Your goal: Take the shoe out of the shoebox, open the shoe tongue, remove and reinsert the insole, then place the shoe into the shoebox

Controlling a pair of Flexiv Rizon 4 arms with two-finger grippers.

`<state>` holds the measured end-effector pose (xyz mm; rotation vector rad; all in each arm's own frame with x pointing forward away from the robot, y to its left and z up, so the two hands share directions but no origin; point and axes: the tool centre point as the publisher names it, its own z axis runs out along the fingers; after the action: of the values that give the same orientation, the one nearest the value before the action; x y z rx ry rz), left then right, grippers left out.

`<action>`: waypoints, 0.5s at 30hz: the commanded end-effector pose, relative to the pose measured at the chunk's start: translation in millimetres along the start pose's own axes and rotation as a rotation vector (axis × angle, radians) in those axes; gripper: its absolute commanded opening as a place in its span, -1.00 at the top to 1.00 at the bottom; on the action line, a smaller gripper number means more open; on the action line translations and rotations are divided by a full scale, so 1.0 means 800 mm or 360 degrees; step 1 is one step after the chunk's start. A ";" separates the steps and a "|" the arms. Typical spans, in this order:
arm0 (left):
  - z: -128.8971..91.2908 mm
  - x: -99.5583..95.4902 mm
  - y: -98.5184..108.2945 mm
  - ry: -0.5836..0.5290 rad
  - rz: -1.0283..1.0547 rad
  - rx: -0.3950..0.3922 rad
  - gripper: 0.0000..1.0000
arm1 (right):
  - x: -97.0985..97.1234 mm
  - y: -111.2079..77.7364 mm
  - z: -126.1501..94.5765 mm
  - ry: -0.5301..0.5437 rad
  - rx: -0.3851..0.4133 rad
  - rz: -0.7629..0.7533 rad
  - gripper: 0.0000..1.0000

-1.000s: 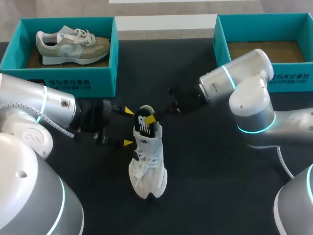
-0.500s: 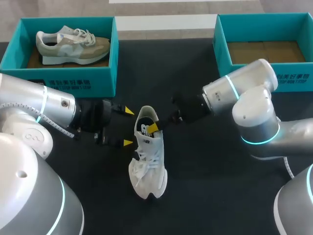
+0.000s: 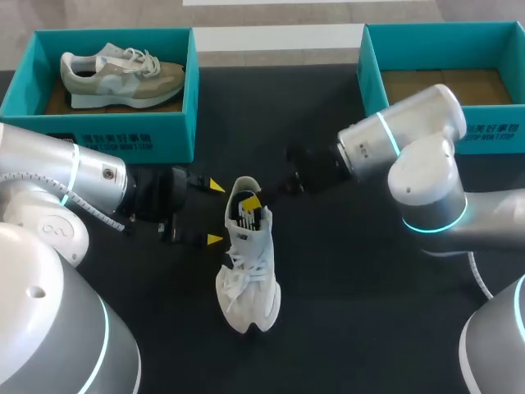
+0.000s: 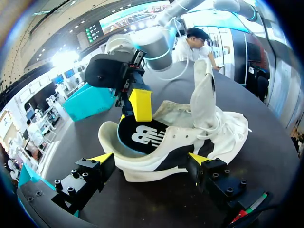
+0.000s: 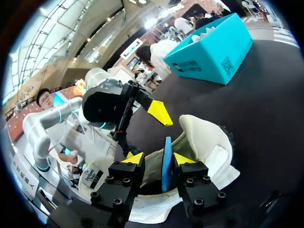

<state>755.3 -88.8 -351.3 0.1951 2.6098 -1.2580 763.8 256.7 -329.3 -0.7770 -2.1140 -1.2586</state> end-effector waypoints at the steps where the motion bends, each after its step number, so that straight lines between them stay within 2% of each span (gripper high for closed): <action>1: 0.001 -0.001 0.000 0.0003 0.0000 -0.0004 -1.00 | 0.002 0.015 0.006 0.0012 0.0013 -0.0020 0.25; 3: 0.001 -0.001 0.000 0.0003 0.0000 -0.0004 -1.00 | 0.002 0.018 0.010 0.0016 0.0024 -0.0028 0.31; 5: 0.001 -0.001 0.000 0.0003 0.0000 -0.0004 -1.00 | 0.001 0.019 0.014 0.0019 0.0027 -0.0029 0.51; 7: 0.001 -0.001 0.000 0.0003 0.0000 -0.0004 -1.00 | -0.001 0.019 0.017 0.0025 0.0031 -0.0027 0.79; 8: 0.001 -0.001 0.000 0.0003 0.0000 -0.0004 -1.00 | -0.002 0.018 0.019 0.0028 0.0033 -0.0026 1.00; 15: 0.001 -0.001 0.000 0.0003 0.0000 -0.0004 -1.00 | -0.010 0.020 0.027 0.0093 0.0024 -0.0050 1.00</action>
<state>755.3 -88.8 -351.3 0.1951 2.6098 -1.2580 772.9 274.7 -327.0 -0.7067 -2.1077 -1.2590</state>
